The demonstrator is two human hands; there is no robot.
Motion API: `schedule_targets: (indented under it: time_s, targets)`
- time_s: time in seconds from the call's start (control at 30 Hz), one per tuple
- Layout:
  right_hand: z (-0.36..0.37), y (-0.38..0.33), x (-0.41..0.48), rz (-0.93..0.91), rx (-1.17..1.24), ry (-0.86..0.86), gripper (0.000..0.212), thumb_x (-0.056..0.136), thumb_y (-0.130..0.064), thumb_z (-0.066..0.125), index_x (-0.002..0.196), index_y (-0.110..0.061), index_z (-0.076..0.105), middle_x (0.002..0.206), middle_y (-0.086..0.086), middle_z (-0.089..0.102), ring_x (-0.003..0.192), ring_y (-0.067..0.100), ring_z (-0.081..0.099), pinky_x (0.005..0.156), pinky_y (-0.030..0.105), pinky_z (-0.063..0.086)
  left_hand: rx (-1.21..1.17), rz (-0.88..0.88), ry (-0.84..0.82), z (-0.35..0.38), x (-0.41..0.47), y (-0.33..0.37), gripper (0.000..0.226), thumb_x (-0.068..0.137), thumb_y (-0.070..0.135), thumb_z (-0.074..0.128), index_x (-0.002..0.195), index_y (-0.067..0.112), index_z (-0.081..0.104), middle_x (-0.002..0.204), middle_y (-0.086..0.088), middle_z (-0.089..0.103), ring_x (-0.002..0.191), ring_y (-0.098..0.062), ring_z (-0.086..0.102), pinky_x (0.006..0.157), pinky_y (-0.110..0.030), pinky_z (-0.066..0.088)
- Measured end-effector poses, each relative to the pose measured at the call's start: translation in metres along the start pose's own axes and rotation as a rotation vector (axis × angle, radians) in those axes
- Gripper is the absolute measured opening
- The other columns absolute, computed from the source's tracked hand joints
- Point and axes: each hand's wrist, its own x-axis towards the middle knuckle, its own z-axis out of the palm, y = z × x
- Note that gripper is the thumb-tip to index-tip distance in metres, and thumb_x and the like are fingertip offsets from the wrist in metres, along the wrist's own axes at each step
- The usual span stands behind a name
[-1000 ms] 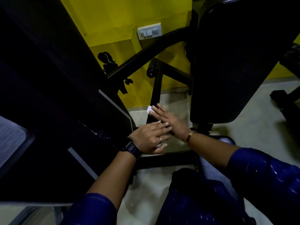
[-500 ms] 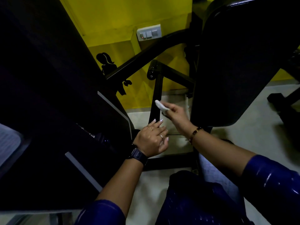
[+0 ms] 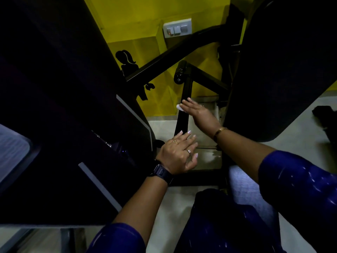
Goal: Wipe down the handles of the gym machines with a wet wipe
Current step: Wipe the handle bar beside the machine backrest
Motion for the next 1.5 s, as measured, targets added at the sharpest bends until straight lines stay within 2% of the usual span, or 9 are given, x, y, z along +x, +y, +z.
schedule_targets:
  time_s: [0.1,0.3,0.57,0.8,0.93,1.13,1.27,1.43,1.5]
  targets:
    - [0.003,-0.013,-0.002,0.086,0.121,0.067,0.072,0.08,0.024,0.038,0.14,-0.014,0.049,0.148,0.012,0.043,0.141,0.023,0.033,0.115,0.042,0.031,-0.003,0.002,0.013,0.001,-0.001,0.0,0.025,0.08,0.023,0.062,0.091,0.007,0.078,0.109,-0.012,0.072,0.108,-0.027,0.067,0.096,-0.039,0.052]
    - [0.01,-0.043,-0.063,-0.004,0.302,0.069,0.053,0.092,-0.005,0.048,0.144,-0.014,0.042,0.154,0.0,0.033,0.145,0.012,0.024,0.116,0.019,0.019,-0.026,-0.026,0.038,0.005,-0.002,-0.001,0.028,0.084,0.025,0.058,0.092,0.008,0.079,0.107,-0.012,0.073,0.108,-0.026,0.068,0.095,-0.041,0.053]
    - [0.012,0.005,-0.007,0.082,0.125,0.085,0.089,0.075,0.029,0.033,0.147,-0.024,0.035,0.152,0.004,0.036,0.145,0.021,0.023,0.113,0.032,0.027,-0.041,-0.009,0.032,0.004,-0.003,-0.002,0.025,0.082,0.022,0.061,0.094,0.006,0.077,0.11,-0.013,0.072,0.11,-0.027,0.067,0.096,-0.042,0.052]
    - [0.007,-0.013,-0.012,0.06,0.213,0.109,0.073,0.081,0.021,0.039,0.145,-0.015,0.043,0.149,0.006,0.041,0.141,0.018,0.032,0.115,0.033,0.03,-0.023,0.008,0.02,0.005,-0.003,-0.004,0.028,0.079,0.021,0.062,0.097,0.006,0.078,0.111,-0.012,0.072,0.109,-0.027,0.067,0.097,-0.04,0.051]
    - [0.005,-0.045,-0.063,-0.068,0.405,0.053,0.048,0.096,-0.008,0.046,0.142,-0.022,0.046,0.149,-0.006,0.041,0.143,0.011,0.03,0.115,0.023,0.025,-0.039,0.008,0.029,0.005,-0.003,-0.004,0.028,0.076,0.02,0.064,0.097,0.007,0.078,0.109,-0.012,0.072,0.108,-0.025,0.067,0.098,-0.039,0.051]
    - [-0.001,-0.008,-0.023,-0.076,0.159,0.025,0.07,0.086,0.017,0.047,0.142,-0.024,0.046,0.146,-0.001,0.045,0.141,0.018,0.031,0.107,0.036,0.042,-0.043,0.02,0.045,0.005,-0.003,-0.004,0.027,0.079,0.021,0.063,0.096,0.006,0.078,0.11,-0.012,0.072,0.109,-0.025,0.067,0.097,-0.039,0.051]
    - [-0.002,0.0,0.005,-0.038,0.062,0.017,0.063,0.089,0.014,0.045,0.14,-0.021,0.049,0.144,0.004,0.048,0.14,0.021,0.034,0.105,0.039,0.043,-0.036,0.025,0.025,0.004,-0.001,-0.004,0.029,0.081,0.025,0.063,0.095,0.006,0.078,0.11,-0.012,0.072,0.108,-0.026,0.067,0.096,-0.039,0.052]
    - [0.001,-0.016,-0.015,-0.098,0.205,0.106,0.04,0.09,-0.006,0.039,0.122,-0.007,0.065,0.132,0.009,0.059,0.13,0.017,0.045,0.108,0.024,0.038,-0.068,0.01,0.013,0.004,-0.001,-0.003,0.031,0.085,0.029,0.058,0.096,0.007,0.078,0.109,-0.012,0.072,0.108,-0.026,0.067,0.097,-0.039,0.051]
    - [0.0,-0.008,-0.004,-0.054,0.197,0.068,0.049,0.084,0.011,0.045,0.123,-0.012,0.065,0.131,0.009,0.059,0.132,0.015,0.042,0.11,0.02,0.034,-0.066,-0.002,0.006,0.004,-0.002,-0.004,0.03,0.083,0.028,0.06,0.096,0.008,0.077,0.111,-0.012,0.072,0.109,-0.026,0.066,0.098,-0.039,0.05]
